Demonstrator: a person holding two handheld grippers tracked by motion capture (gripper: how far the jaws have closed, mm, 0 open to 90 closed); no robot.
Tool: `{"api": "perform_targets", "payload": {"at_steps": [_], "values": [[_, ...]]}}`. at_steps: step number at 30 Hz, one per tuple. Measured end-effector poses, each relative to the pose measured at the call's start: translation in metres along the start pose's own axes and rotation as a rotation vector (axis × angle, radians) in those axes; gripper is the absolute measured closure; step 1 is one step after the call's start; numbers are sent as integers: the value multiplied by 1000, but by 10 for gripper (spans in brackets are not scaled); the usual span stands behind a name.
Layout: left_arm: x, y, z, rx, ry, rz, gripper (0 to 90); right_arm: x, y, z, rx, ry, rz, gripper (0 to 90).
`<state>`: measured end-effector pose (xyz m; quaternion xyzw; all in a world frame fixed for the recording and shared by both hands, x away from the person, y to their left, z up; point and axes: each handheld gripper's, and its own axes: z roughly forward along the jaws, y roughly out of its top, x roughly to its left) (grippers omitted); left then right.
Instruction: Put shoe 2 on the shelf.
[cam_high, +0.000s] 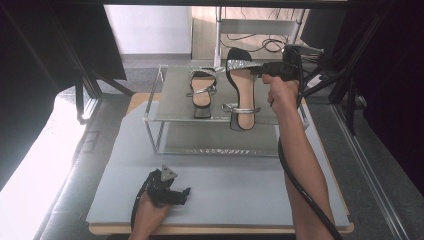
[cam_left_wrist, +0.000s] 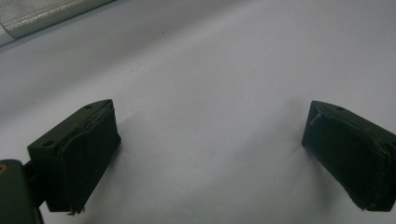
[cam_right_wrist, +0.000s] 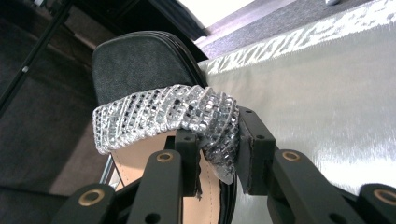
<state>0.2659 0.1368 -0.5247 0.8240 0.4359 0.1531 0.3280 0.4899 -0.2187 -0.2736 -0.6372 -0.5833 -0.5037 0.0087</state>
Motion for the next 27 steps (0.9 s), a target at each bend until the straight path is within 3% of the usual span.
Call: {"api": "perform_targets", "payload": {"at_steps": [4,12,21,27], "values": [[0,0,0,0,0,0,36,1,7,10,-11,-7,16,730],[0,0,0,1,-1,-1,35,8,16,34,-27,-93,-20,731],[0,0,0,1,-1,0,35,-8,8,63,2,-201,-23,730],[0,0,0,-2,-1,-2,35,-17,1,78,23,-221,-13,727]]}}
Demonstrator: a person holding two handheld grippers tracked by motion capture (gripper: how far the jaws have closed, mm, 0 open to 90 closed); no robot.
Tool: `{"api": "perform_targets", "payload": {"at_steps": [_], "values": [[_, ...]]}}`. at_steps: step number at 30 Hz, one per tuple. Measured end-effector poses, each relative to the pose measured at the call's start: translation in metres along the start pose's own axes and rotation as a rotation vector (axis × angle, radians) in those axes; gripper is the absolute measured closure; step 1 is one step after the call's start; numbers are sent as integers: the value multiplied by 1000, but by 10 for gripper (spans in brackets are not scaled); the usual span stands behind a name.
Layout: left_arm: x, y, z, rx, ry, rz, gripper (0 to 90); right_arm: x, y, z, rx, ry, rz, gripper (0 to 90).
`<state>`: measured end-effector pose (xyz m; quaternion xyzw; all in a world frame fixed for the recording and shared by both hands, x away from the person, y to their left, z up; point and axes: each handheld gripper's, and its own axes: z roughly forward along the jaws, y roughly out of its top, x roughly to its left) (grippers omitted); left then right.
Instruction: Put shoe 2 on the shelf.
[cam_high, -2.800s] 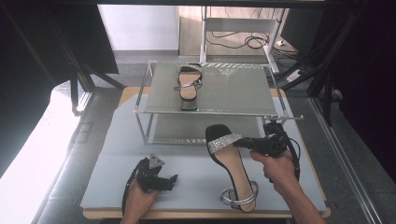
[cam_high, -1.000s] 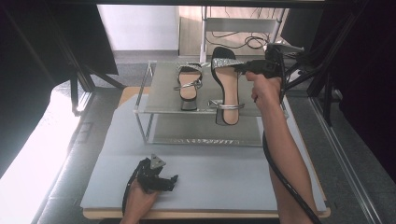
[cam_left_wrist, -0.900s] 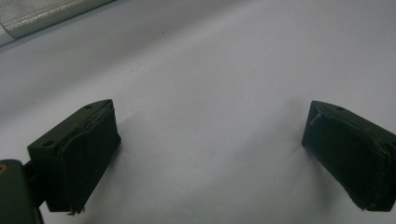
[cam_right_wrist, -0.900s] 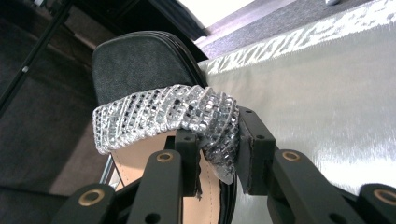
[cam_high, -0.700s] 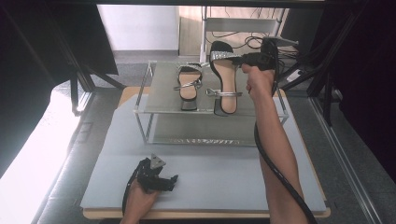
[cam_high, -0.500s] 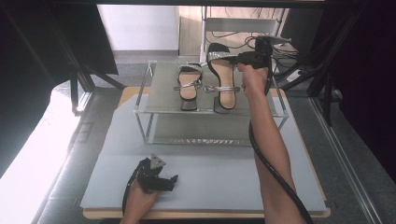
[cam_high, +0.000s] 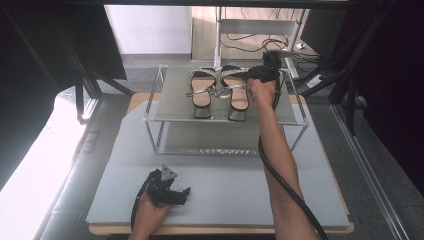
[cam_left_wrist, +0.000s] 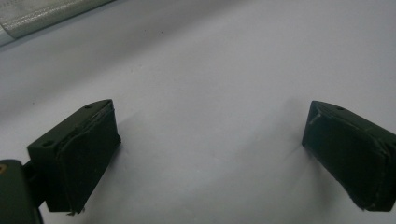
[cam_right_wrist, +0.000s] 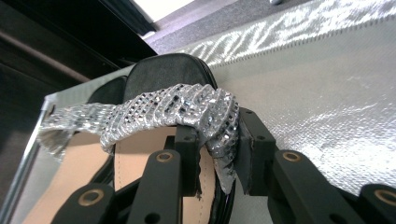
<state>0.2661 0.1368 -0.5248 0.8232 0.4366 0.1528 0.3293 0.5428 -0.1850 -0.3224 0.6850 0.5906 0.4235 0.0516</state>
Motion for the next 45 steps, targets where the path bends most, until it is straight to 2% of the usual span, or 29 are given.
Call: {"api": "perform_targets", "payload": {"at_steps": [7,13,18,19,20,22,25,26,28,31,39,44,45], "values": [[0,0,0,0,0,0,35,5,-7,13,7,-17,-16,715],[0,0,0,0,0,0,35,6,-8,14,-3,-20,-20,701],[0,0,0,0,0,1,35,0,-10,12,-4,55,-47,558],[0,0,0,0,0,1,35,0,-10,12,-4,55,-47,558],[0,0,0,1,0,0,35,-4,-12,9,-1,100,-66,500],[0,0,0,0,0,1,35,-7,-12,4,-7,130,-79,452],[0,0,0,0,1,1,35,-11,-13,-6,-20,155,-125,387],[0,0,0,0,1,1,35,-11,-13,-6,-20,155,-125,387],[0,0,0,0,1,1,35,-14,-16,-17,-44,180,-164,328],[0,0,0,-1,2,1,35,-16,-19,-28,-65,192,-191,299],[0,0,0,-1,1,0,35,-25,-26,-50,-76,240,-231,251],[0,0,0,0,2,1,35,-30,-30,-61,-76,267,-229,245],[0,0,0,0,4,1,35,-31,-33,-69,-78,284,-239,237]]}}
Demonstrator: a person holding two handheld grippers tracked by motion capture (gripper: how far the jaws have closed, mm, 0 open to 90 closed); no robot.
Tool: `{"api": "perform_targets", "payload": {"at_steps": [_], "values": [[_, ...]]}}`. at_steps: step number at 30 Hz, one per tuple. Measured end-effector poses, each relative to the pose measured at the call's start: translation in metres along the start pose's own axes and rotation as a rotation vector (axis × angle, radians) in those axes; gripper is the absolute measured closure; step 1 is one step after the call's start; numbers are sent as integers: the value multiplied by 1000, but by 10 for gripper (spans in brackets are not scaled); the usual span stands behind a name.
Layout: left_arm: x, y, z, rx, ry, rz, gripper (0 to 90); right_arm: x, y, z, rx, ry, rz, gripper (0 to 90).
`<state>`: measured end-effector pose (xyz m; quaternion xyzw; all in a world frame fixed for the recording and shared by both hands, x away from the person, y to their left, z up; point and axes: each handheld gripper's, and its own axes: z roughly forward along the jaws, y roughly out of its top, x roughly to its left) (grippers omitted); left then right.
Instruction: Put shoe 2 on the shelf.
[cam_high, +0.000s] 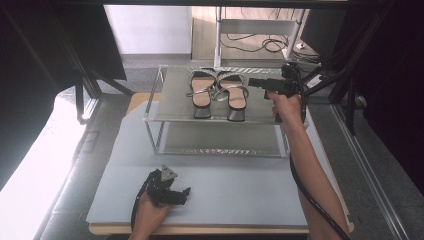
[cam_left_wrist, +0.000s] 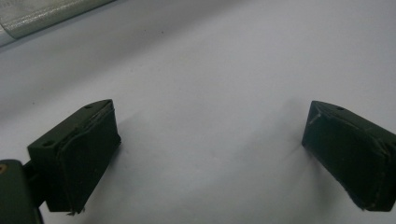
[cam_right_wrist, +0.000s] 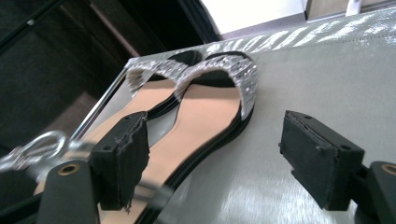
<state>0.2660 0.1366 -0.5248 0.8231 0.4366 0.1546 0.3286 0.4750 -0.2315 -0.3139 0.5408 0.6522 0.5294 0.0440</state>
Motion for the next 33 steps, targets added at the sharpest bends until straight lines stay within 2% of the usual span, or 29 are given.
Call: {"api": "perform_targets", "payload": {"at_steps": [8,11,12,14,21,31,32,33], "values": [[0,0,0,1,1,1,36,6,-15,-25,3,67,-25,223],[0,0,0,2,-1,-3,36,10,-31,-40,14,99,-52,216],[0,0,0,2,1,-1,36,10,-31,-40,14,99,-52,216],[0,0,0,3,-1,-2,35,10,-46,-48,29,131,-66,211],[0,0,0,2,-1,-1,35,13,-77,-63,50,178,-98,199],[0,0,0,0,0,-1,35,19,-123,-83,59,202,-200,193],[0,0,0,0,0,-1,35,19,-123,-83,59,202,-200,193],[0,0,0,0,0,-1,36,19,-135,-83,68,197,-223,192]]}}
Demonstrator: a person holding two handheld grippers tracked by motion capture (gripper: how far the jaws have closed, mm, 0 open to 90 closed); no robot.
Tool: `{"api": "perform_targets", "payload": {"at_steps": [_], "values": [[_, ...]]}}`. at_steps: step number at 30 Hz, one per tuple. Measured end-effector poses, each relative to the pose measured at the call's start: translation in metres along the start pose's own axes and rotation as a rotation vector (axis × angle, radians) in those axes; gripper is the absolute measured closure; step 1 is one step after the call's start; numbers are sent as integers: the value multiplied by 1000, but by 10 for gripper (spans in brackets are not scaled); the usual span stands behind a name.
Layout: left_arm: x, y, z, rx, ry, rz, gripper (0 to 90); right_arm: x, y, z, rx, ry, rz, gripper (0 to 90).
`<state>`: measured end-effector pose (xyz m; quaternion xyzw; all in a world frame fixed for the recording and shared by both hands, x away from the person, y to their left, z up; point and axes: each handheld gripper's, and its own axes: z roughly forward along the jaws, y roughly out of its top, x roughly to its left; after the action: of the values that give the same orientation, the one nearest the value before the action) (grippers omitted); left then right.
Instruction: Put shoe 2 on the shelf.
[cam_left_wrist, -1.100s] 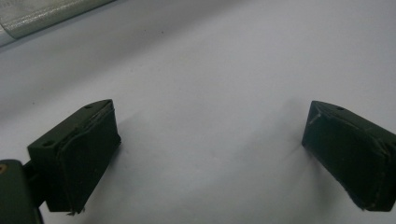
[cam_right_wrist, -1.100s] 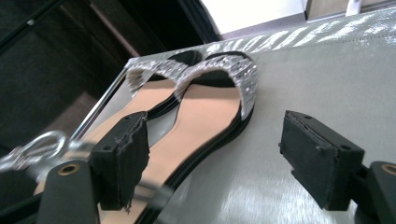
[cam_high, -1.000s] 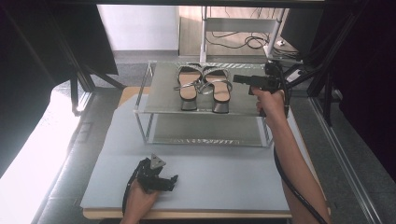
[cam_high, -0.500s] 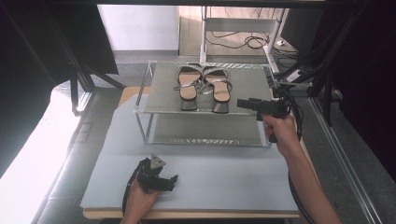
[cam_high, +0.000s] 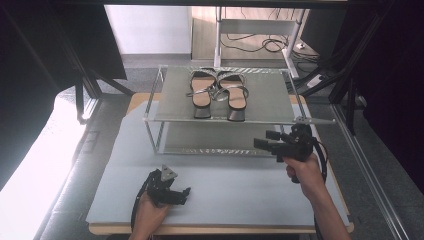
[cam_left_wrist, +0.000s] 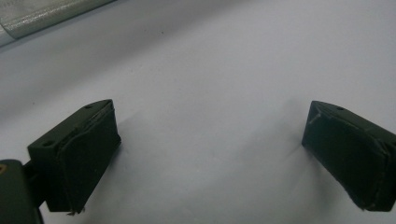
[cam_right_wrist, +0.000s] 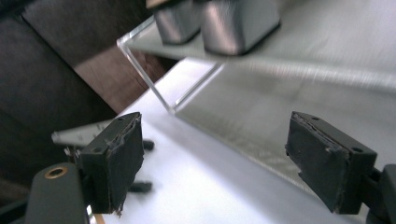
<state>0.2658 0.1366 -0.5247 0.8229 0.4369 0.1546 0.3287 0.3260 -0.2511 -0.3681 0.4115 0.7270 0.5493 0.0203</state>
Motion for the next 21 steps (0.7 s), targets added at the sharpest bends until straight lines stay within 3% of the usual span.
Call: {"api": "perform_targets", "payload": {"at_steps": [8,9,21], "values": [[0,0,0,-4,1,0,36,-2,-40,9,41,-28,-64,169],[0,0,0,-5,2,0,36,-4,-54,14,51,-35,-73,155],[0,0,0,0,2,4,36,-25,-120,36,163,-108,-123,139]]}}
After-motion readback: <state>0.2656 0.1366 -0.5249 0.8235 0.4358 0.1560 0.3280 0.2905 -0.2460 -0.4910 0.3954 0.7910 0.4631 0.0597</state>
